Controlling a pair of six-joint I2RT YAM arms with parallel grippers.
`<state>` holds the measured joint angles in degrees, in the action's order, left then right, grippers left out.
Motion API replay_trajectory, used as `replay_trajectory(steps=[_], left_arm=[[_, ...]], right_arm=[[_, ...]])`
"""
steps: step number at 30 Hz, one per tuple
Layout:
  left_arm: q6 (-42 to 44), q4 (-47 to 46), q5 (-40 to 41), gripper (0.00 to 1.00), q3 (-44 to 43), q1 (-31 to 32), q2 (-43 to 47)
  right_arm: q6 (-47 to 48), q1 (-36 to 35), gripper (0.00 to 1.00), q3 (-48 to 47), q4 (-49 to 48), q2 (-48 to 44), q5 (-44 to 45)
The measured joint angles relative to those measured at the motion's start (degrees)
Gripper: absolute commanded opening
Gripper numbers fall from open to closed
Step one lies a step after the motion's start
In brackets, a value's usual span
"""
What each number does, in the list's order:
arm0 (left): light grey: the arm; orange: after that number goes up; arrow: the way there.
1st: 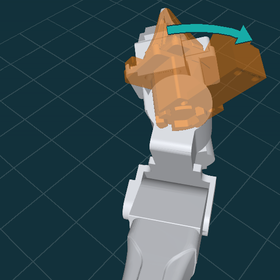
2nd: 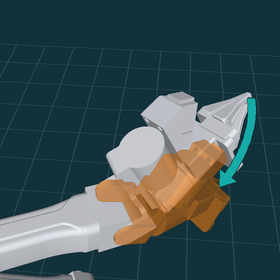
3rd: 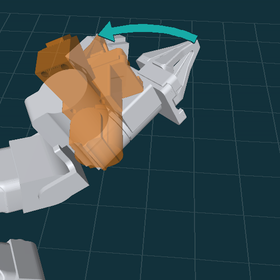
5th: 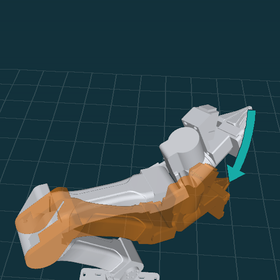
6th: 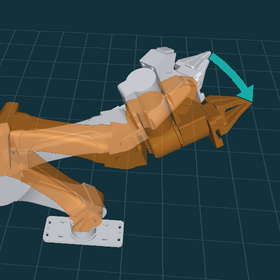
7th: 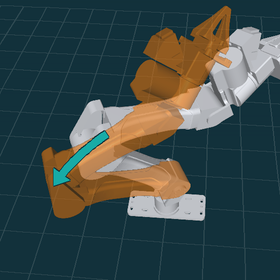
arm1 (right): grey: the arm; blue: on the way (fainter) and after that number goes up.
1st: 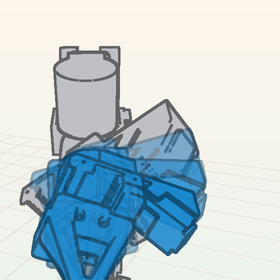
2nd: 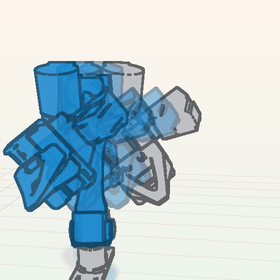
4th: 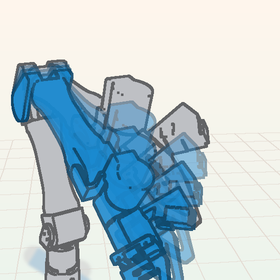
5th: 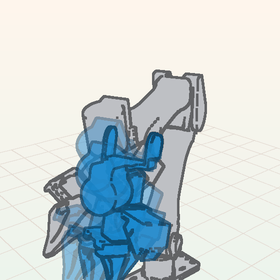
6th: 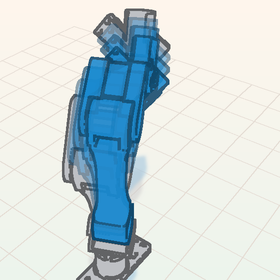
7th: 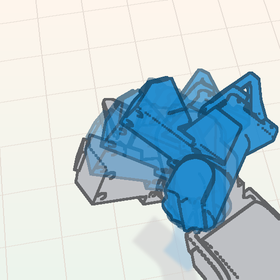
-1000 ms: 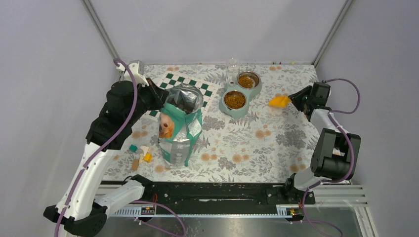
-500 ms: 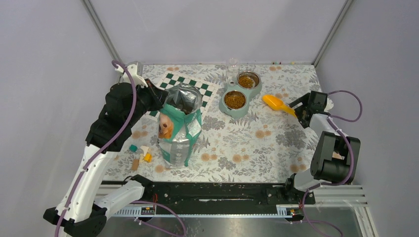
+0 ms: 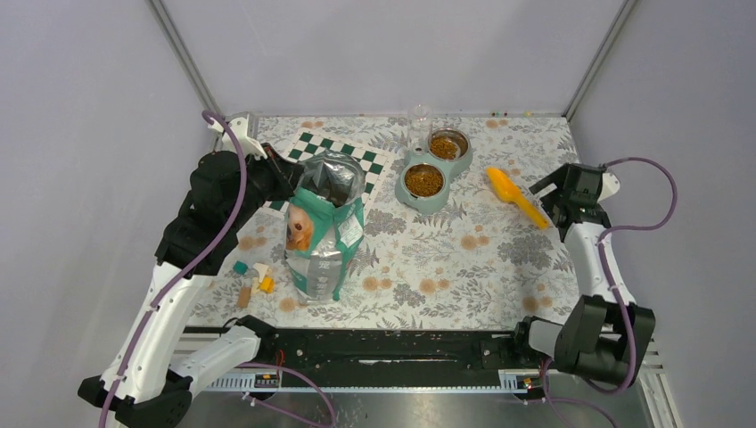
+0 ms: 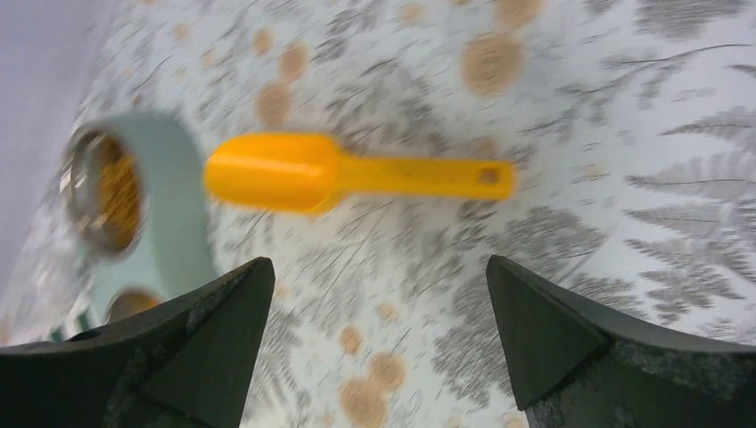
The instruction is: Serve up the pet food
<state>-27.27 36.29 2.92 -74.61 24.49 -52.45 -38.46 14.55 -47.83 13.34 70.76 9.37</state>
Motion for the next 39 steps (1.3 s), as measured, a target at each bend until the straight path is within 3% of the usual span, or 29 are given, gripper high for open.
replay_trajectory(steps=[4,11,16,21,26,30,39], left_arm=[[0.0,0.0,-0.2,0.00,0.0,0.0,0.0],[-0.4,0.0,-0.3,0.00,0.0,0.0,-0.2],[-1.8,0.0,-0.4,0.00,-0.3,0.0,-0.7],[-2.4,-0.2,-0.3,0.00,-0.3,0.0,-0.8],[-2.4,-0.2,-0.3,0.00,-0.3,0.0,-0.9],[-2.4,-0.3,-0.3,0.00,-0.3,0.0,-0.9],[-2.4,-0.2,-0.3,0.00,-0.3,0.0,-0.9]], right_arm=[[2.1,-7.3,0.88,-1.6,2.6,-5.8,-4.2],[2.0,-32.8,0.84,-8.0,5.7,-17.9,-8.7],[2.2,-50.0,0.84,-11.5,6.7,-22.4,-5.2],[5.4,-70.6,0.84,-15.5,7.0,-18.2,5.8],[11.6,-88.3,0.83,-24.4,6.3,-5.3,16.7],[12.7,-92.5,0.82,-30.0,5.6,2.9,20.0],[12.6,-93.3,0.73,-39.3,2.8,12.9,26.9]])
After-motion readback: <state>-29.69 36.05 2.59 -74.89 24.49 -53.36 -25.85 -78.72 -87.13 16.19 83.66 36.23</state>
